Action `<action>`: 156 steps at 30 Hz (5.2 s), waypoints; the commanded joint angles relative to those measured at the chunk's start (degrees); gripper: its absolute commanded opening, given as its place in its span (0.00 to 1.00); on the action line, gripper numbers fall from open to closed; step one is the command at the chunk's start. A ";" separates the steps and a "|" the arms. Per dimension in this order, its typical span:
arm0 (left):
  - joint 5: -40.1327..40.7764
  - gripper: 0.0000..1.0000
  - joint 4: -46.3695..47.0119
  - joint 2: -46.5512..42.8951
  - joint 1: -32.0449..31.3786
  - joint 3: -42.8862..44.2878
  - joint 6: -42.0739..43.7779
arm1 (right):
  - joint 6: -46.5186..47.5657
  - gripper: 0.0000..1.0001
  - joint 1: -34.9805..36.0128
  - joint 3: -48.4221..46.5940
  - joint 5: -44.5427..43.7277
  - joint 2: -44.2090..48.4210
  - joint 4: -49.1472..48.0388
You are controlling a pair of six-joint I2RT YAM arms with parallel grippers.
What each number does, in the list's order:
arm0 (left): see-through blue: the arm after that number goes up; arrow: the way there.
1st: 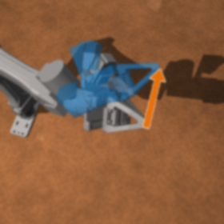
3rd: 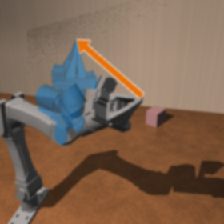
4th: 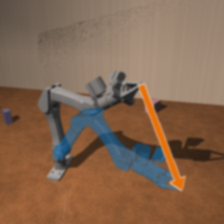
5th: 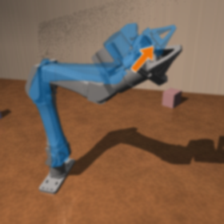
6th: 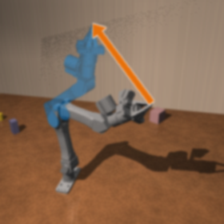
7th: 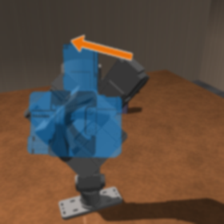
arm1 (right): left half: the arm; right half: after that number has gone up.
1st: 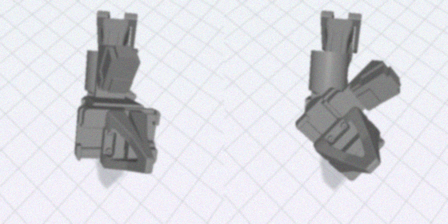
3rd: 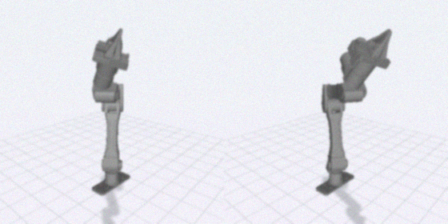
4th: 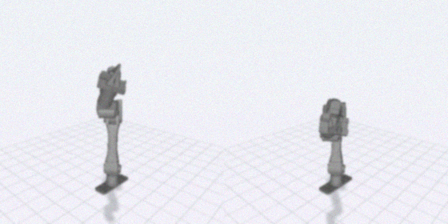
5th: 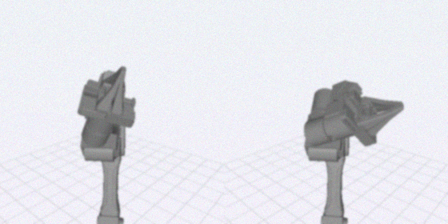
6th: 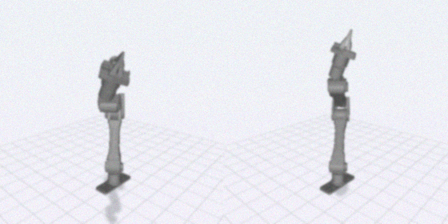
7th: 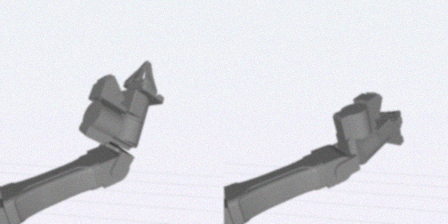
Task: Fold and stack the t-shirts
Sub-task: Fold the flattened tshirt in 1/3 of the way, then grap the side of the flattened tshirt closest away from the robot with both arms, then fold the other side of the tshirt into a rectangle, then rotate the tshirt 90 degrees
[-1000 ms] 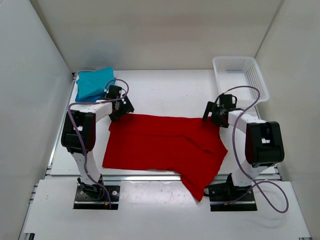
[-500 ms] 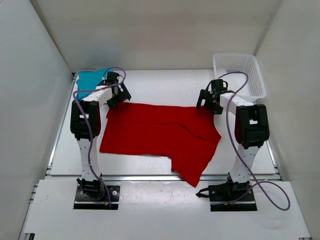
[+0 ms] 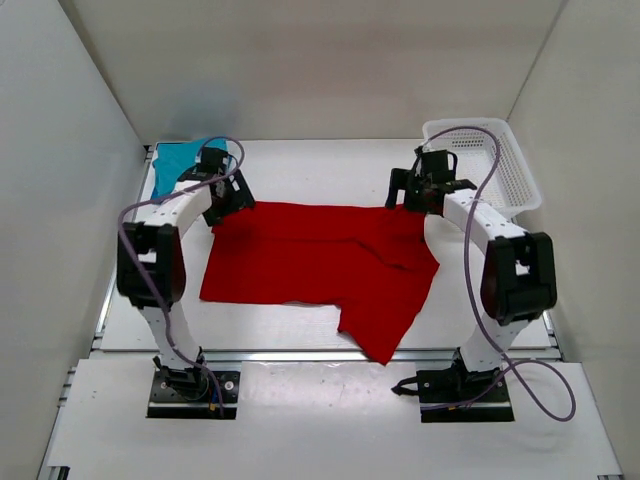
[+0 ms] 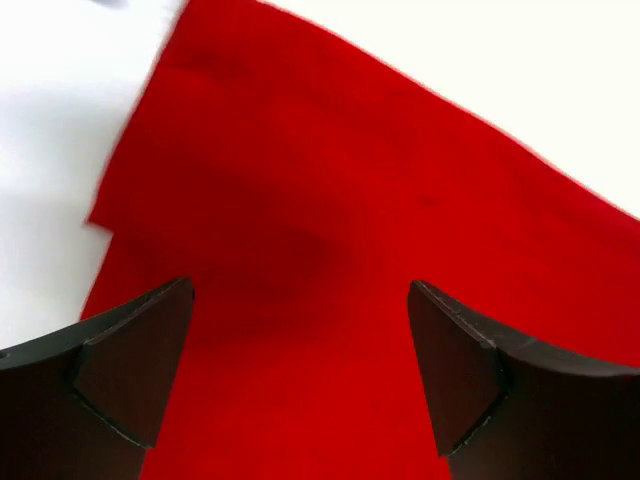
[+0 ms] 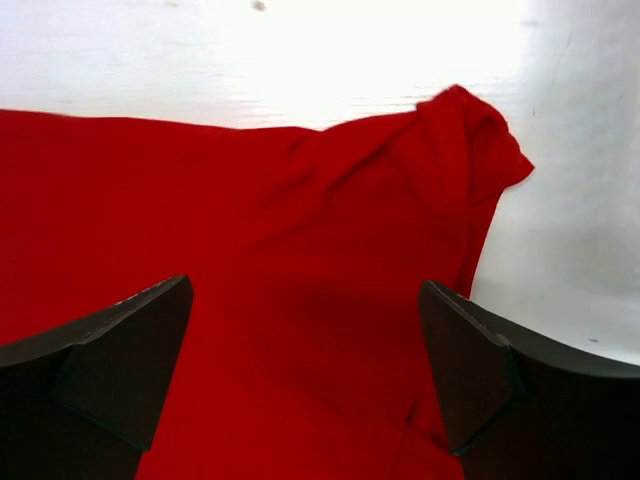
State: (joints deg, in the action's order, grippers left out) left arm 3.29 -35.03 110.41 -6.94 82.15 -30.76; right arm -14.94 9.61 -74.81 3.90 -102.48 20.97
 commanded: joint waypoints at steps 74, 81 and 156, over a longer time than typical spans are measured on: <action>8.93 0.00 1.46 -33.60 5.70 -35.76 -13.88 | 12.90 0.00 30.58 25.51 -6.53 32.43 12.60; 9.81 0.00 2.33 -26.67 5.62 -28.20 -14.94 | 20.55 0.00 20.90 15.93 -8.29 24.62 8.92; 3.66 0.98 -8.47 -17.48 -8.34 -28.17 -3.87 | 3.17 0.82 11.13 -21.82 13.94 -16.10 -11.13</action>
State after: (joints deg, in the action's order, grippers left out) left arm 7.62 -32.14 98.37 -12.58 58.96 -34.92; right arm -11.81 20.01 -97.03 21.04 -123.22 5.21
